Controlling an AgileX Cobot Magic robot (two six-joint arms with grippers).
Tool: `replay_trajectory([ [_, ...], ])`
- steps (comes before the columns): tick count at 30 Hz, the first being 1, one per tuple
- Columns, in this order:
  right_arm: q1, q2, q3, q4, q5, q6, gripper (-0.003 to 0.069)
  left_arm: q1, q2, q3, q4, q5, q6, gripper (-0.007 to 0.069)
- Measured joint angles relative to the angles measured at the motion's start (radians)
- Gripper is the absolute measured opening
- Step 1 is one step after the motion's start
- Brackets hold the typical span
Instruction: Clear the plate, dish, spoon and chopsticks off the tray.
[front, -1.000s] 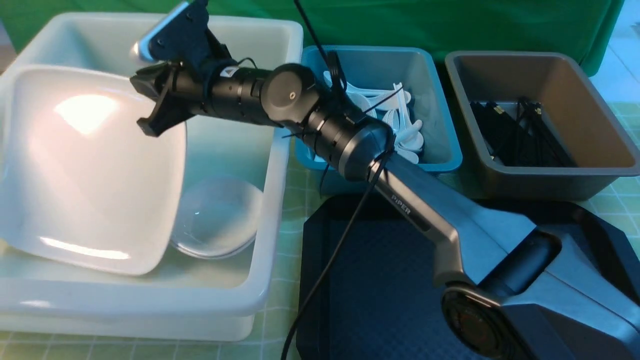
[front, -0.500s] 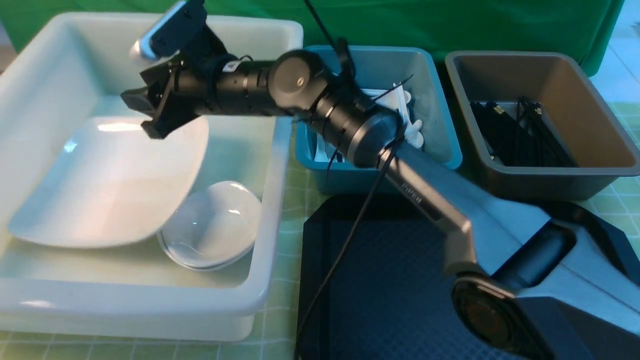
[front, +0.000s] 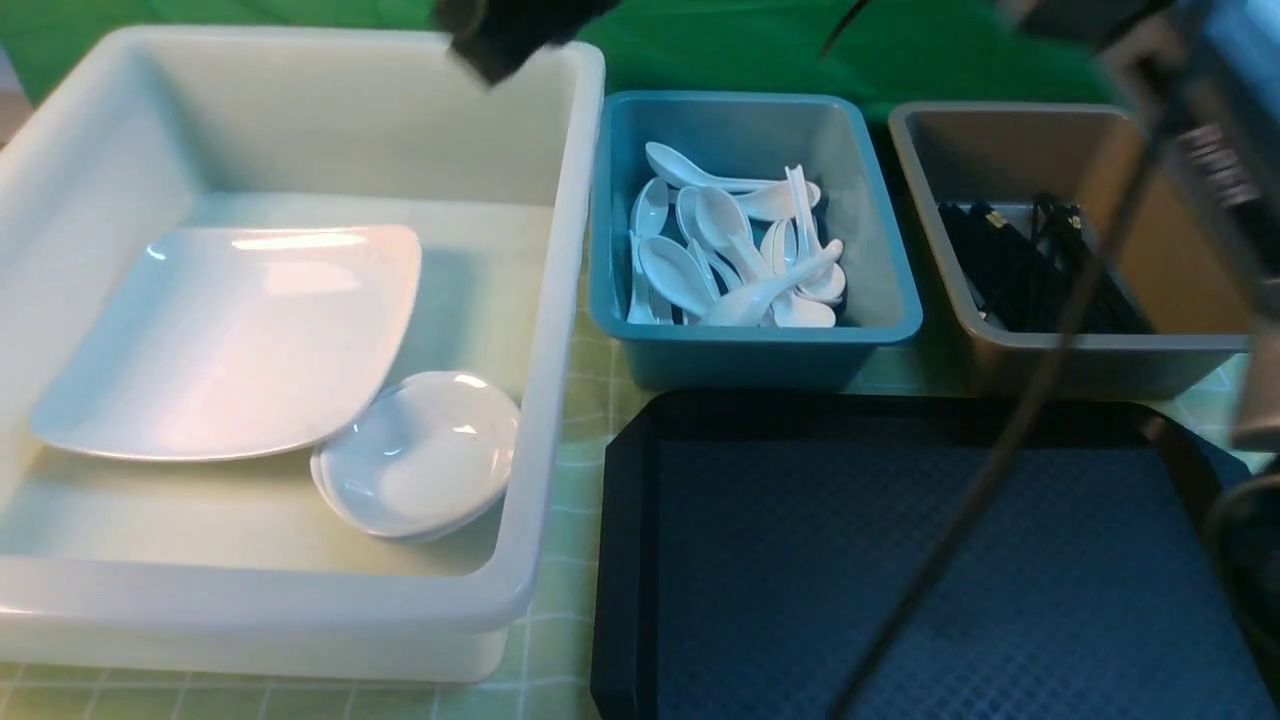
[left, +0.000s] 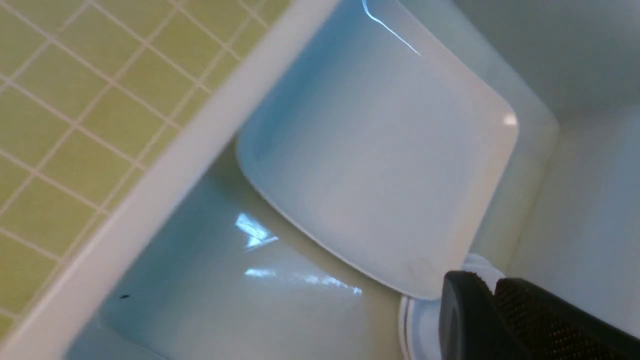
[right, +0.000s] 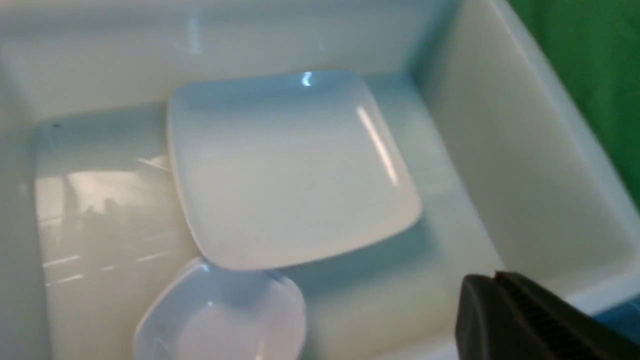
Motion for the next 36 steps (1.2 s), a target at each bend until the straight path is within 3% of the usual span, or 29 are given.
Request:
replay_trajectory([
  [7, -0.017, -0.193, 0.119, -0.245, 0.008, 0.17, 0.0003, -0.283, 0.032, 0.0, 0.056, 0.003, -0.001, -0.0008],
  [17, -0.033, -0.622, 0.816, -0.266, -0.002, 0.26, 0.0003, -0.566, 0.261, -0.055, 0.084, -0.072, -0.018, -0.0018],
  [25, -0.033, -0.897, 1.342, -0.266, -0.186, 0.397, 0.0003, -0.693, 0.541, -0.275, 0.199, -0.108, -0.019, -0.0018],
  [33, -0.033, -0.983, 1.479, -0.266, -0.224, 0.465, 0.0003, -0.743, 0.708, -0.35, 0.289, -0.195, -0.022, -0.0018],
  [36, -0.033, -0.983, 1.484, -0.266, -0.227, 0.473, 0.0003, -0.743, 0.744, -0.35, 0.388, -0.256, -0.064, -0.0018],
])
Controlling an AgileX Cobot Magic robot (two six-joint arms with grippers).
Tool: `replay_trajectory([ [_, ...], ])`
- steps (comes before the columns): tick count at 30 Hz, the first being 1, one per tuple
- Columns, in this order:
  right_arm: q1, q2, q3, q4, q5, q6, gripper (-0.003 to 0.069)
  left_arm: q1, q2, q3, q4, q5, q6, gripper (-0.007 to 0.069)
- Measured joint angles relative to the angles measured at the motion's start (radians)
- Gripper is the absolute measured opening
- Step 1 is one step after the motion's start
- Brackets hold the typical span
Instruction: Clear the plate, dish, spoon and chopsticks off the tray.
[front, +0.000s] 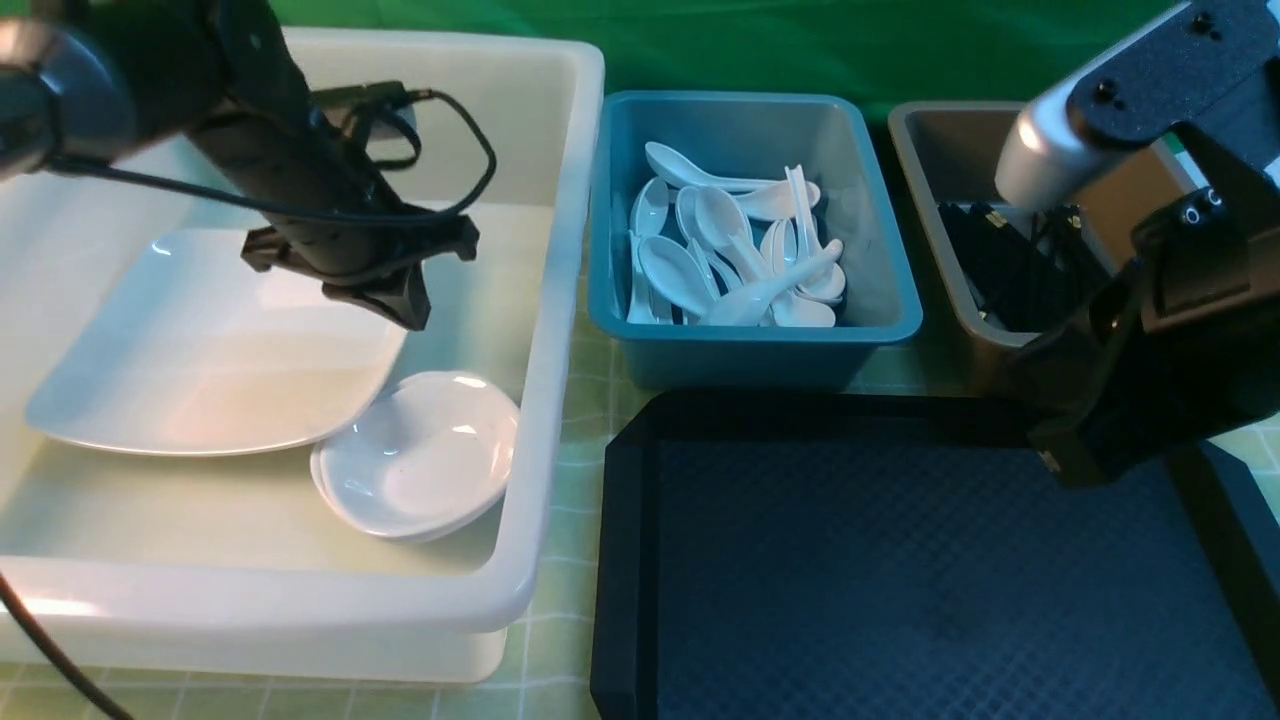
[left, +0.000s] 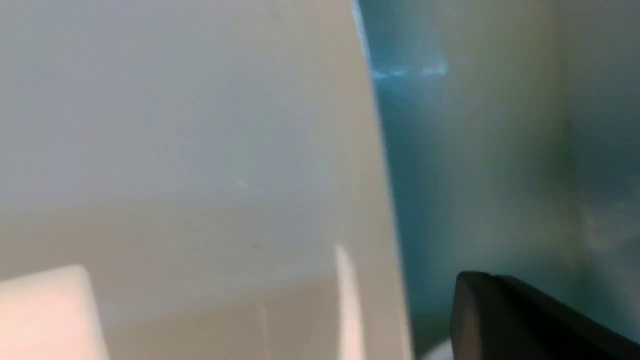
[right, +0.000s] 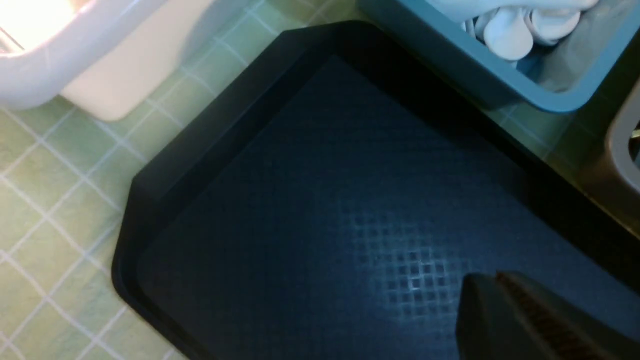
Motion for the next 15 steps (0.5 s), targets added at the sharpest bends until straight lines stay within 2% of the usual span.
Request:
replay_trajectory([
  [6, 0.0, 0.0, 0.003, 0.0, -0.005, 0.002, 0.0003, 0.0, 0.03, 0.0, 0.119, -0.032, -0.042, -0.0018],
  [11, 0.0, 0.0, 0.003, 0.0, -0.01, 0.003, 0.0004, 0.0, 0.047, -0.003, 0.121, -0.054, -0.058, -0.0018],
  [15, 0.0, 0.0, 0.003, 0.0, -0.023, 0.003, 0.0008, 0.0, 0.046, -0.045, 0.076, 0.004, -0.06, -0.0018],
])
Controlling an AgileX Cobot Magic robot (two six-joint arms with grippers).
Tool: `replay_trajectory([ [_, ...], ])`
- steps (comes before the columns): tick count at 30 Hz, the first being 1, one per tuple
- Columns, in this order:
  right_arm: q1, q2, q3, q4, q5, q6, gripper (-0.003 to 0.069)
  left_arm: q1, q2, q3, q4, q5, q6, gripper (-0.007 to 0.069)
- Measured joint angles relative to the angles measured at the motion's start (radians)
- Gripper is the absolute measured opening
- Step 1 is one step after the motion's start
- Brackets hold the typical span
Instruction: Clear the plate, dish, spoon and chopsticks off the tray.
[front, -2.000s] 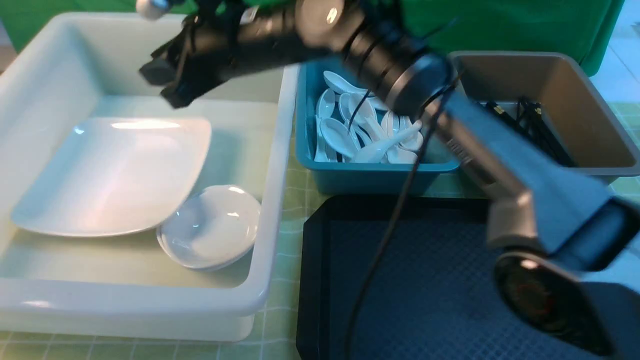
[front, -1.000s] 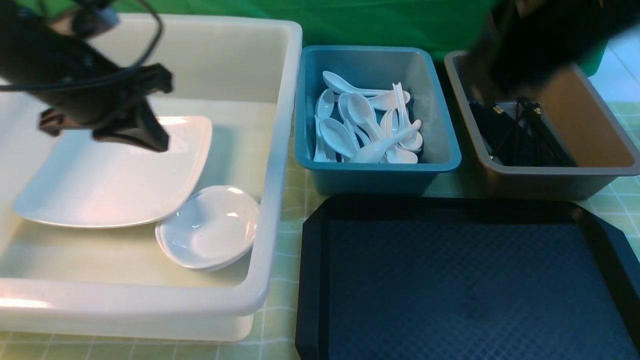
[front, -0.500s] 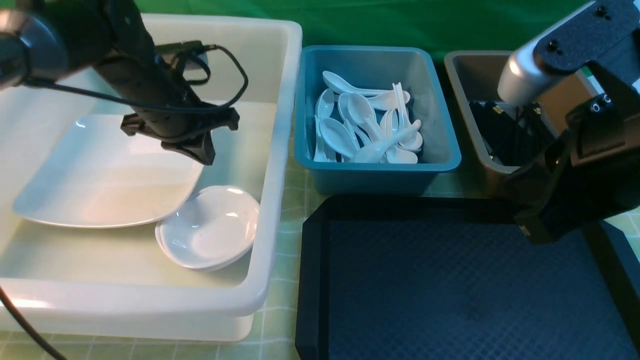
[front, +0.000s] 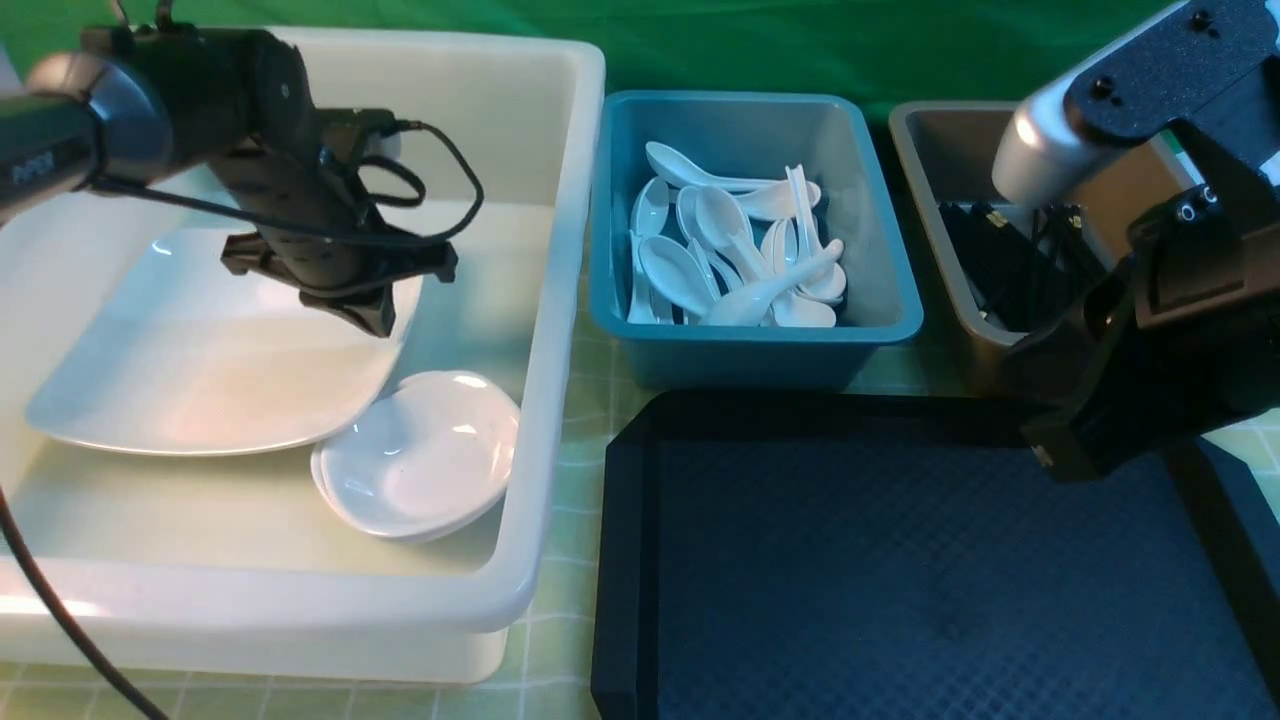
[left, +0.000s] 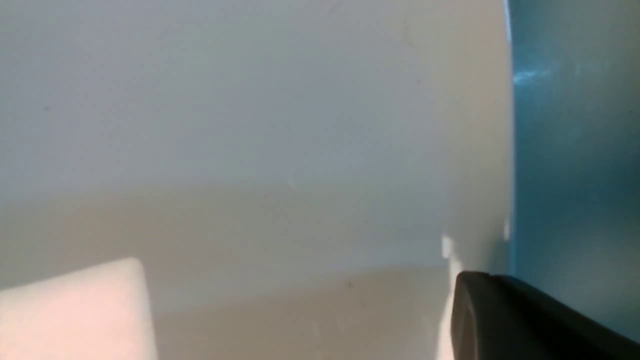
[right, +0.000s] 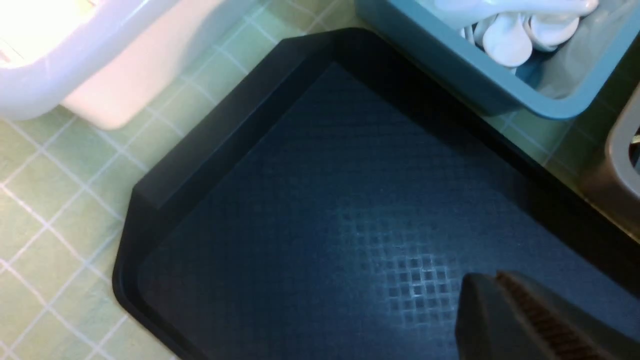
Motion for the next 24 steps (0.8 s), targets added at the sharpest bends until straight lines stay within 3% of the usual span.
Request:
replay_trajectory([
  [5, 0.0, 0.0, 0.001, 0.0, -0.024, 0.0, 0.001, -0.001, -0.008, -0.024, -0.178, 0.025, 0.055, -0.0017],
  [8, 0.0, 0.0, 0.0, 0.0, -0.028, 0.0, 0.001, -0.005, 0.012, -0.026, -0.205, 0.021, 0.081, -0.0017],
  [18, 0.0, 0.0, 0.001, 0.0, -0.028, 0.0, 0.001, -0.009, 0.119, -0.027, -0.05, -0.046, 0.037, -0.0017],
  [24, 0.0, 0.0, 0.001, 0.0, -0.029, 0.001, 0.001, -0.009, 0.111, -0.059, -0.003, 0.019, 0.072, -0.0017],
])
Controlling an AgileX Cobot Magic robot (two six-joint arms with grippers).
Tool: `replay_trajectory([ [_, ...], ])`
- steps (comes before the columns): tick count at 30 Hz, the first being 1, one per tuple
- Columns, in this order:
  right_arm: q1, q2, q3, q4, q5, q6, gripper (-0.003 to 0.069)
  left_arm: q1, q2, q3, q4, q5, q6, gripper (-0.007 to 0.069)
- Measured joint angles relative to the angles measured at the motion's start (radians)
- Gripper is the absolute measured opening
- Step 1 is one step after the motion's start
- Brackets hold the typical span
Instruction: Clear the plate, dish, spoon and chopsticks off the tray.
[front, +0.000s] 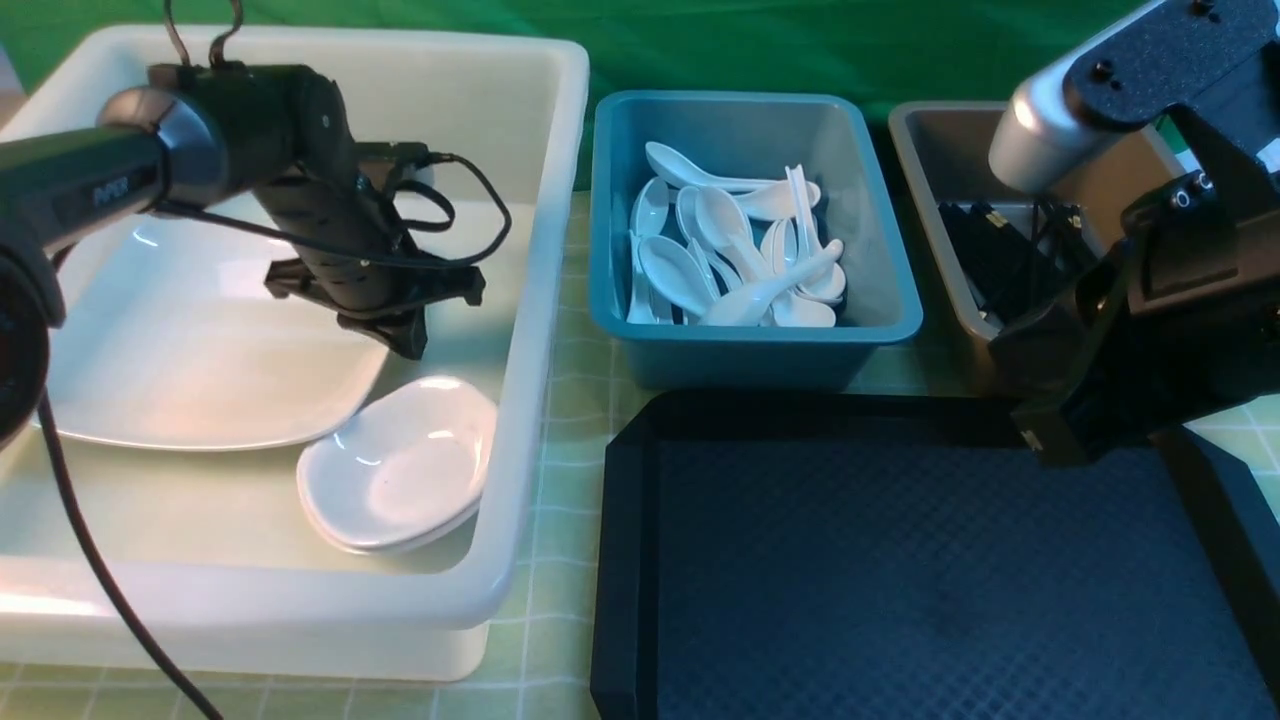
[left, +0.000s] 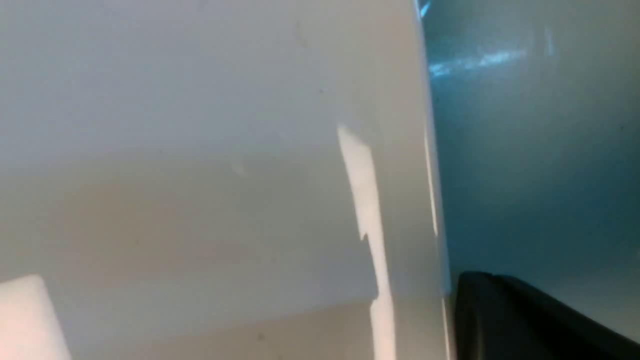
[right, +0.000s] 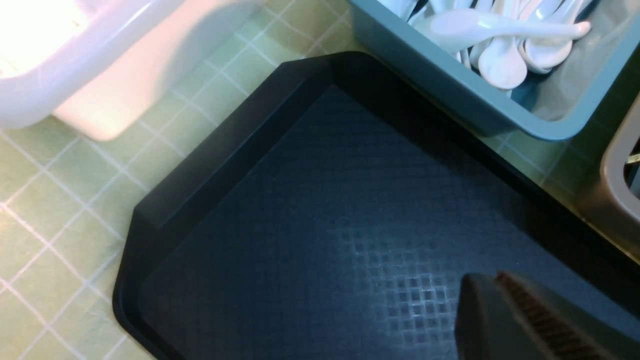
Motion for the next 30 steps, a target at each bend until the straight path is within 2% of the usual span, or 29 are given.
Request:
replay_trajectory([
  [2, 0.0, 0.0, 0.0, 0.0, 0.0, 0.0, 0.001, 0.0, -0.003, -0.001, -0.001, 0.028, 0.015, -0.0017],
  [7, 0.0, 0.0, 0.0, 0.0, 0.0, 0.0, 0.0012, 0.002, -0.009, -0.002, -0.038, 0.21, 0.106, -0.0017],
  [10, 0.0, 0.0, 0.0, 0.0, 0.0, 0.0, 0.0013, 0.003, -0.009, -0.002, -0.087, 0.24, 0.137, -0.0017],
  [14, 0.0, 0.0, 0.0, 0.0, 0.0, -0.001, 0.0014, -0.001, -0.009, -0.002, -0.217, 0.294, 0.226, -0.0017],
  [19, 0.0, 0.0, 0.0, 0.0, 0.0, -0.001, 0.0014, -0.011, -0.018, -0.002, -0.247, 0.301, 0.283, -0.0017],
  [22, 0.0, 0.0, 0.0, 0.0, 0.0, -0.005, 0.0017, -0.011, -0.049, -0.012, -0.212, 0.304, 0.272, -0.0017],
  [30, 0.0, 0.0, 0.0, -0.018, 0.001, -0.066, 0.002, -0.008, -0.261, -0.024, -0.08, 0.306, 0.133, -0.0017],
])
